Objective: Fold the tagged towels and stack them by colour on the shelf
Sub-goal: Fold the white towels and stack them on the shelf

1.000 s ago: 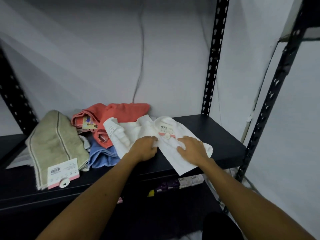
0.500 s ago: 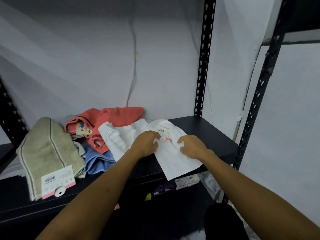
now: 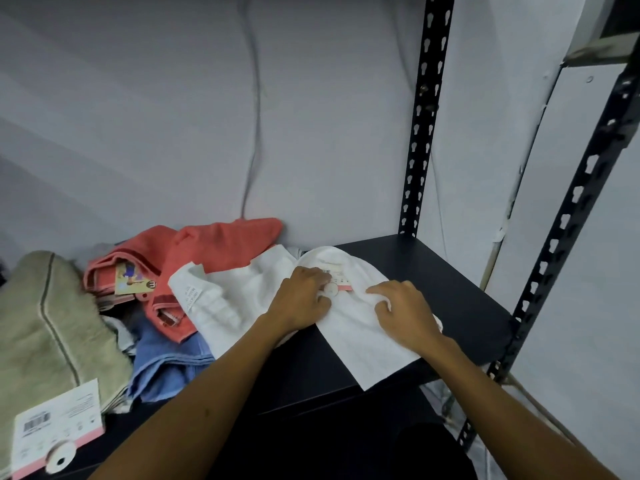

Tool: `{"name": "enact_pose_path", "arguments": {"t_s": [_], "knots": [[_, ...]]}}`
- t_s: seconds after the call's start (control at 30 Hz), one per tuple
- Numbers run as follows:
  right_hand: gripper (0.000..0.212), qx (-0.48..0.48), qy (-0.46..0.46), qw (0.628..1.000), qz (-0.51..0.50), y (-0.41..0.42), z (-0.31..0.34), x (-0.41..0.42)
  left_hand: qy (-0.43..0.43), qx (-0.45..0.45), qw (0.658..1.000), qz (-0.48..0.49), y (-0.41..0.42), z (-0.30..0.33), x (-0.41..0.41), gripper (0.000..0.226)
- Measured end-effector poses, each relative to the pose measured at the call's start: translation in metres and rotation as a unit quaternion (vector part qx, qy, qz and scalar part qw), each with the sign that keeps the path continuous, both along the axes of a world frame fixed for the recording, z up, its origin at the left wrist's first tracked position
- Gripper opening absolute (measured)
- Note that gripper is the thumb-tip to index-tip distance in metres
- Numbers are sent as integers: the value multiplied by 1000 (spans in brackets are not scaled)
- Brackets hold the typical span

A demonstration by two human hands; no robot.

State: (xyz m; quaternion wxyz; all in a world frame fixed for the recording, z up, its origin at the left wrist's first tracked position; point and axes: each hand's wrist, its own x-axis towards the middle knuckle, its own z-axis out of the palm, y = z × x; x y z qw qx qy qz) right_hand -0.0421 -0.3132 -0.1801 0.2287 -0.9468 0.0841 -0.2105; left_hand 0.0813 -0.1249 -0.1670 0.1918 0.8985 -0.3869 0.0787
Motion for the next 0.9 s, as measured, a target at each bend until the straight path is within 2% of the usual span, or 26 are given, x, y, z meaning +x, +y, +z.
{"name": "enact_pose_path", "arguments": {"t_s": [0.07, 0.13, 0.23, 0.33, 0.4, 0.47, 0.57, 0.67, 0.73, 0.9], "knots": [[38, 3, -10, 1000, 7, 0, -1, -2, 12, -29, 999, 8, -1, 0, 1, 51], [37, 12, -14, 1000, 11, -1, -2, -2, 29, -29, 999, 17, -2, 4, 0, 52], [37, 62, -29, 998, -2, -1, -3, -4, 35, 47, 998, 22, -4, 11, -8, 46], [38, 155, -56, 986, -33, -2, 4, -9, -2, 99, 995, 12, -5, 17, -8, 26], [40, 216, -54, 974, -51, -5, 13, -11, -31, 121, 992, 6, -4, 20, -6, 30], [42, 228, -33, 971, -63, -10, 22, -12, -71, 124, 990, 12, -3, 20, -7, 32], [43, 175, 31, 982, -58, -17, 33, -8, -129, 46, 990, 31, -1, 21, -6, 31], [35, 100, 82, 991, -29, -22, 46, 2, -141, -53, 988, 21, -1, 37, 2, 27], [34, 101, 55, 993, 13, -21, 61, 9, -128, -113, 985, 5, -3, 56, 9, 25], [49, 212, -53, 971, 98, -12, 120, 27, -37, -265, 964, 2, -5, 117, 17, 22]]}}
